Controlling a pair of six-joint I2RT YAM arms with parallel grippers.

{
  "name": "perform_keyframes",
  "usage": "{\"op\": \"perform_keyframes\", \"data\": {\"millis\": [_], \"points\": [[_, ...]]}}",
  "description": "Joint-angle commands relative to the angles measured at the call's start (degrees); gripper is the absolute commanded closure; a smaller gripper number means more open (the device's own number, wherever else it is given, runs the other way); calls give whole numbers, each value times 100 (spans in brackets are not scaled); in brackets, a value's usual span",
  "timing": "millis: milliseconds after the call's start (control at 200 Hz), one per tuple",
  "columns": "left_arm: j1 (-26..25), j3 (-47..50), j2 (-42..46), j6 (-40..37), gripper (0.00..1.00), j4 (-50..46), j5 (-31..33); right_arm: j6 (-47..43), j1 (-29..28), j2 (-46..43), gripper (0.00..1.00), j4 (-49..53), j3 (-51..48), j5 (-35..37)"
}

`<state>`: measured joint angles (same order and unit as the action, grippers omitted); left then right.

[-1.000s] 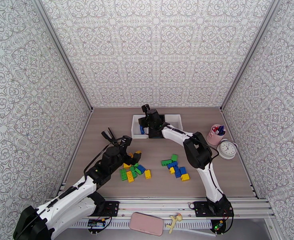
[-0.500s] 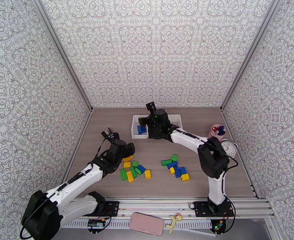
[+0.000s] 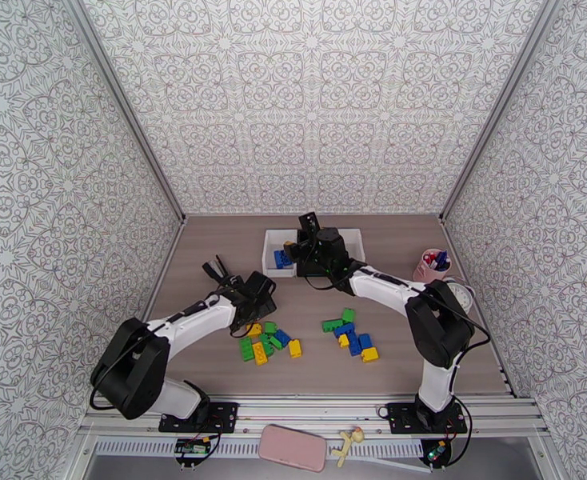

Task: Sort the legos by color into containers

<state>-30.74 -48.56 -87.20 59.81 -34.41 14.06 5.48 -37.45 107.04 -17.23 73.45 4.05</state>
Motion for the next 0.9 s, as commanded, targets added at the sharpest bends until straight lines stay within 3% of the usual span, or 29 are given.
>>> {"op": "perform_keyframes", "data": {"millis": [0, 340, 650, 895], "points": [[110, -213, -227, -11, 1, -115, -290, -99, -24, -267, 2, -122, -108, 130], [219, -365, -597, -151, 10, -69, -388, -108, -25, -289, 3, -74, -109, 176], [228, -418, -636, -141, 31, -115, -335, -95, -23, -324, 4, -50, -80, 190], [227, -418, -468, -195, 39, -153, -205, -56, -19, -424, 4, -87, -75, 204]]}}
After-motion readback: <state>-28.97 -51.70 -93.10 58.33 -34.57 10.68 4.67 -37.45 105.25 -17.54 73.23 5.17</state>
